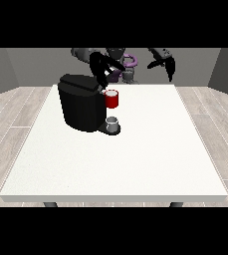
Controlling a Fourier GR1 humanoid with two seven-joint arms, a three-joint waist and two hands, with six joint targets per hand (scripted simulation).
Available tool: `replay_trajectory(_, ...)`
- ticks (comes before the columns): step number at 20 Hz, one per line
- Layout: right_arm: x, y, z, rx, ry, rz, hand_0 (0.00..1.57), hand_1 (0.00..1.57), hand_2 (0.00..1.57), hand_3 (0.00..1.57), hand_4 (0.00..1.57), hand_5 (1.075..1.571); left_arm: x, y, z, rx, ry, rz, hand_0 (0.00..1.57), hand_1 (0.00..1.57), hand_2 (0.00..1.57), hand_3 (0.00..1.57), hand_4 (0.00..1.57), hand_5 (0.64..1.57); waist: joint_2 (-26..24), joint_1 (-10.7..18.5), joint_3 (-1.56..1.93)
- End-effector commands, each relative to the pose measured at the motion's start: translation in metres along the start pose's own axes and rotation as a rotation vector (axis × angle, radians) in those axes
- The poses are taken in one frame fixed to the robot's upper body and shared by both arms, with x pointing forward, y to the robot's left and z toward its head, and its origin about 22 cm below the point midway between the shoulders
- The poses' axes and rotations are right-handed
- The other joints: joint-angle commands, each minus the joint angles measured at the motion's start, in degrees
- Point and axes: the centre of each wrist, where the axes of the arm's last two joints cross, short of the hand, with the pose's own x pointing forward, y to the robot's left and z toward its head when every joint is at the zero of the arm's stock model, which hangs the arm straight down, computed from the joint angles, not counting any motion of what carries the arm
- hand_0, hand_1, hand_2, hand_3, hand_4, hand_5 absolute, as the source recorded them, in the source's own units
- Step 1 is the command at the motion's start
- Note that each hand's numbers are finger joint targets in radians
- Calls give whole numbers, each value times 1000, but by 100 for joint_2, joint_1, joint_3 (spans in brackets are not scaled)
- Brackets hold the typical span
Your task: Insert the coffee pod into the coffee machine and close the lid
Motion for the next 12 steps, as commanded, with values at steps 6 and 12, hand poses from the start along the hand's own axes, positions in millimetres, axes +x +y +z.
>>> replay_trajectory(6,75,13,9,39,-267,35,0,0,0,0,53,1571,20,-7,-19,-85,-70,-14,0,0,0,0,397,1571,344,1001,-136)
replay_trajectory(12,103,18,1,33,-366,63,0,0,0,0,0,1571,40,-13,-30,-112,-141,-10,0,0,0,0,399,1571,757,1261,-141)
